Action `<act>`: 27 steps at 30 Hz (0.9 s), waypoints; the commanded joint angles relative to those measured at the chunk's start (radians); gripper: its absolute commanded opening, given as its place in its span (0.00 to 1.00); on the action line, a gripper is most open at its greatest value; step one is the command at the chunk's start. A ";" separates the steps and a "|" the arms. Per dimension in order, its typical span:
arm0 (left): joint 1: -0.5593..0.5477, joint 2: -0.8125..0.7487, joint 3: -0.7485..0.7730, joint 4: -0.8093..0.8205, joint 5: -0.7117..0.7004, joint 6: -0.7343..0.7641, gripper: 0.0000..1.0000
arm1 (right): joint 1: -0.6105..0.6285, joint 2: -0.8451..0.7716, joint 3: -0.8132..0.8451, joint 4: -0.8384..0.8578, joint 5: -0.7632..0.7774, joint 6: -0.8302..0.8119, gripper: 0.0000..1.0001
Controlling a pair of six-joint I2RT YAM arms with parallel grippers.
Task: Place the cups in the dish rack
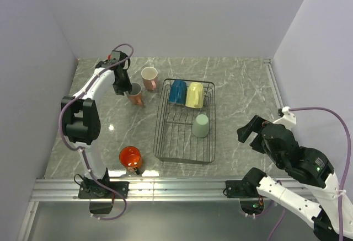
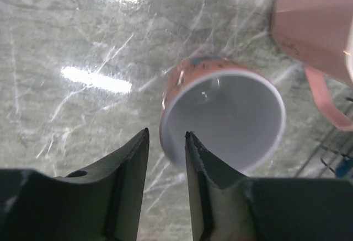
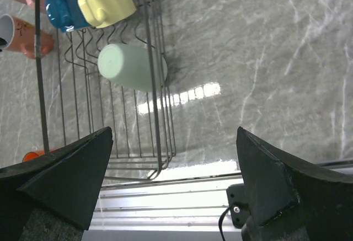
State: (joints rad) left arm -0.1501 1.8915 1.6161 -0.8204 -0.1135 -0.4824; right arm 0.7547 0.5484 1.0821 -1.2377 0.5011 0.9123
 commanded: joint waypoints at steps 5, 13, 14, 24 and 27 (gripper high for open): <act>0.004 0.083 0.041 0.047 0.005 0.015 0.33 | -0.002 -0.062 0.033 -0.092 0.047 0.072 1.00; 0.006 0.034 0.044 0.040 0.032 -0.002 0.00 | -0.002 -0.036 0.016 -0.036 -0.001 0.024 1.00; 0.007 0.020 0.053 0.030 0.040 -0.015 0.00 | -0.002 -0.031 0.013 -0.020 -0.009 0.013 1.00; 0.020 -0.331 -0.021 0.128 0.299 -0.218 0.00 | -0.002 0.085 0.042 0.425 -0.327 -0.165 1.00; 0.020 -0.460 -0.105 0.225 0.412 -0.297 0.00 | -0.005 0.137 0.061 0.619 -0.494 -0.167 1.00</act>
State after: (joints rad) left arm -0.1307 1.5925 1.5406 -0.7418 0.1234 -0.6594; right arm 0.7547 0.6518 1.0935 -0.9176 0.2050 0.7860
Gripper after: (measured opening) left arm 0.121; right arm 0.996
